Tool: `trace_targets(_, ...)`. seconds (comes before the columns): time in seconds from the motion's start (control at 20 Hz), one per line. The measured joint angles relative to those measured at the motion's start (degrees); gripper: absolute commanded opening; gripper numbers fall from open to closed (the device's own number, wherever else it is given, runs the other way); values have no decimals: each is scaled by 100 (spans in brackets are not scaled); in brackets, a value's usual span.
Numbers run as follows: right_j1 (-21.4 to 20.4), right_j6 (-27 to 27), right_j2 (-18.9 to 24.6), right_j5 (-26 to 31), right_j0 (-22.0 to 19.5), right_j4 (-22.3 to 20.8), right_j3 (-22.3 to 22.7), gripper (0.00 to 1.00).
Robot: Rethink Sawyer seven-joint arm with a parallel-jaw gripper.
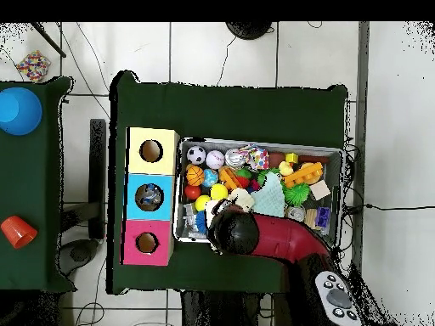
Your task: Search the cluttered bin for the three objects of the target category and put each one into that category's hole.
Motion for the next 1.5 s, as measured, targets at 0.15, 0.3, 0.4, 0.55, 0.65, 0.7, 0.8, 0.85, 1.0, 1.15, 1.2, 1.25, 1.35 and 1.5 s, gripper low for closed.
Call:
trace_targets(0.15, 72, 0, 140, 145, -90, -236, -136, 100)
trace_targets(0.3, 123, 0, 250, 278, -143, -430, -255, 100)
trace_targets(0.4, 157, 0, 314, 354, -162, -545, -325, 100)
trace_targets(0.55, 239, 0, 460, 544, -184, -762, -507, 100)
trace_targets(0.65, 271, -1, 518, 596, -196, -832, -566, 100)
trace_targets(0.7, 289, -1, 552, 625, -203, -871, -598, 100)
trace_targets(0.8, 349, -1, 651, 683, -231, -968, -675, 100)
trace_targets(0.85, 372, -1, 681, 698, -241, -996, -701, 100)
trace_targets(1.0, 472, -1, 780, 739, -273, -1084, -807, 100)
trace_targets(1.15, 639, -1, 913, 783, -320, -1172, -962, 100)
trace_targets(1.2, 668, -1, 930, 790, -326, -1183, -985, 100)
trace_targets(1.25, 737, -1, 964, 813, -340, -1197, -1034, 100)
trace_targets(1.35, 825, -1, 1028, 890, -378, -1198, -1102, 100)
trace_targets(1.5, 872, -1, 1162, 1051, -468, -1200, -1177, 100)
